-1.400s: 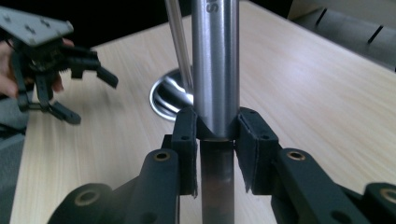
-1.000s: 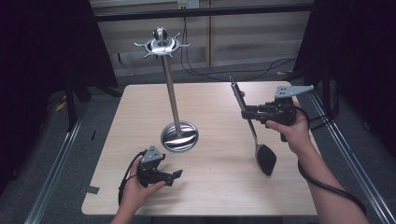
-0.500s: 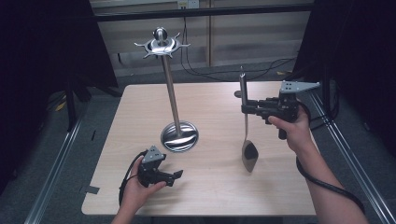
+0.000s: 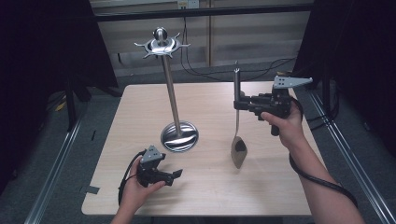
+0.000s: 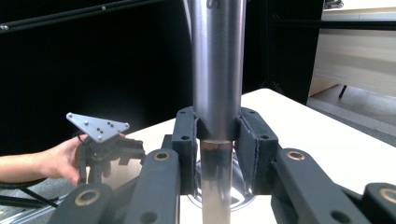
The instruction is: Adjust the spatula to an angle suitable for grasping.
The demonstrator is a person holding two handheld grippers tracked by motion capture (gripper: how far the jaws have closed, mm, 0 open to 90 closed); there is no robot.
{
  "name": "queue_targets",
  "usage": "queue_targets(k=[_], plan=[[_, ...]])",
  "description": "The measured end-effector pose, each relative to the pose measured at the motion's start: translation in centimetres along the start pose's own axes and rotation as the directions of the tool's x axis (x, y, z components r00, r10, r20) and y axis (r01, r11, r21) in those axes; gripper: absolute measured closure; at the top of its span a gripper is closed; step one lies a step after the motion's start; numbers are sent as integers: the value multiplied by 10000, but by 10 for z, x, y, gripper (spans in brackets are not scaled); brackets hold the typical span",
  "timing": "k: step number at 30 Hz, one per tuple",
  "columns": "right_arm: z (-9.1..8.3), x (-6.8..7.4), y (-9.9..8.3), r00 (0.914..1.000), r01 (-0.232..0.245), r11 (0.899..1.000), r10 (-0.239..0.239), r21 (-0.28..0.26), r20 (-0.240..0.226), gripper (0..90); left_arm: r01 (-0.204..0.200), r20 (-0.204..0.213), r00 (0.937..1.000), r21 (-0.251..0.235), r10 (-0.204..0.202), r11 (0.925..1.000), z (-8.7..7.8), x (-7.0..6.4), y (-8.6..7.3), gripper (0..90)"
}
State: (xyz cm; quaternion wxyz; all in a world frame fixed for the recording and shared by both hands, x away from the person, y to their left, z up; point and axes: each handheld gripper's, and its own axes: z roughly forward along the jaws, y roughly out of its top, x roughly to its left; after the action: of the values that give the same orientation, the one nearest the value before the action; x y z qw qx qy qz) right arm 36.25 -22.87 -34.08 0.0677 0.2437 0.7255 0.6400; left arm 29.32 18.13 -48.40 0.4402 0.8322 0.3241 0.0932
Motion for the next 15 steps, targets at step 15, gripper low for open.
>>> queue_targets(k=[15], plan=[[4, 25, 6, 9969, 607, 9978, -592, -283, 520, 707, 57, 1353, 9906, -1976, 215, 9803, 17, -48, 74, 173]])
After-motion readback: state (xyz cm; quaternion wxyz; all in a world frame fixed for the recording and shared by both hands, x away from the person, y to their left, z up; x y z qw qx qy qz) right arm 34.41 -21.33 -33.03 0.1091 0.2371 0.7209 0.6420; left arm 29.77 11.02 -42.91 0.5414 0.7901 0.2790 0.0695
